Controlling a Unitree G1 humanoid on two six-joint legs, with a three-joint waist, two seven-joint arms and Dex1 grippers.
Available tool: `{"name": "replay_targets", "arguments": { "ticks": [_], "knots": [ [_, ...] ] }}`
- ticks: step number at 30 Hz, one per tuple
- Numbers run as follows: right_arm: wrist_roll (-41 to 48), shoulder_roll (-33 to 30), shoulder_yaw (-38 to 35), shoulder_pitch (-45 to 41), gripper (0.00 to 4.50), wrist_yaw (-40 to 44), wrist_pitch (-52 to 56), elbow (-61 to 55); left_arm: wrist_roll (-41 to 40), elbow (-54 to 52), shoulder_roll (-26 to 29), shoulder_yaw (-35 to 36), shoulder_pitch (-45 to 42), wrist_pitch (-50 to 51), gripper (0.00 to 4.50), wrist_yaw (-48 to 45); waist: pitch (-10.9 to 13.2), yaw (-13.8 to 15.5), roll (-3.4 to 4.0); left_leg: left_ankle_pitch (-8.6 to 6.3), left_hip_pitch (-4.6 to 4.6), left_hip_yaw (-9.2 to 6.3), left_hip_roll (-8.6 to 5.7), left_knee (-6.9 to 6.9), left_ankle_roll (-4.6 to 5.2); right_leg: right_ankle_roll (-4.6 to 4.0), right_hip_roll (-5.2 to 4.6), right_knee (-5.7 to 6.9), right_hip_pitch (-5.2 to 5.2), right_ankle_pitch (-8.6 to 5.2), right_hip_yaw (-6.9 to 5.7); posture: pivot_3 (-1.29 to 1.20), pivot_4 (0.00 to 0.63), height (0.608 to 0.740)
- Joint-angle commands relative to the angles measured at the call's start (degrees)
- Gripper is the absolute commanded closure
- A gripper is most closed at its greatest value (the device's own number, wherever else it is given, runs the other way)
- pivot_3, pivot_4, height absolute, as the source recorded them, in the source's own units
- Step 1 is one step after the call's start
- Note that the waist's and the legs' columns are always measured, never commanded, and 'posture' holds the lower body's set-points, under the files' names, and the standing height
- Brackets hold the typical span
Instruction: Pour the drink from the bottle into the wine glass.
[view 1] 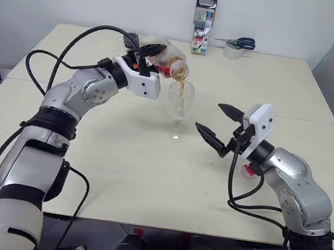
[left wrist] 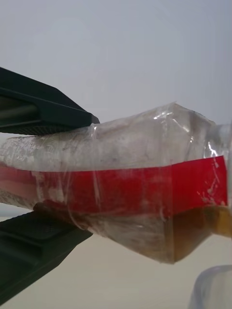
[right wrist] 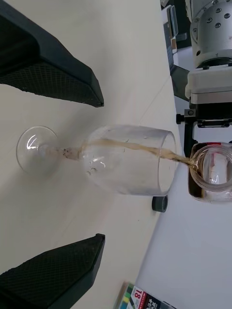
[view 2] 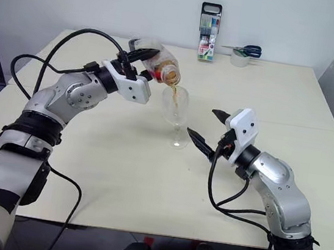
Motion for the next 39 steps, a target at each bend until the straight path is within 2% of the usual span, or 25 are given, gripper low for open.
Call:
{"name": "replay_targets", "arguments": {
  "ticks": [1, 39],
  "knots": [
    [1.4, -0.3, -1.5, 0.0, 0.00, 0.7, -0.4, -2.9, 0.8, -0.3, 1.2, -0.1, -2.8, -1.0, 2.82, 2.3, 0.0, 0.0, 0.00, 0.00, 0.00, 0.00, 0.00, 0.01, 0.00, 0.00, 0.00, 0.00, 0.00, 0.00, 0.00, 0.00, 0.150, 0.740],
    [3.0, -0.1, -0.8, 1.1, 0.00, 0.3, 1.2, -5.1, 5.6, 5.9, 2.5, -4.2, -7.1, -2.6, 2.82, 9.4, 0.0, -0.1, 0.00, -0.09, -0.08, -0.01, -0.03, 0.67, 0.15, 0.01, 0.01, 0.48, -0.02, 0.00, 0.01, 0.00, 0.150, 0.740]
  ]
}}
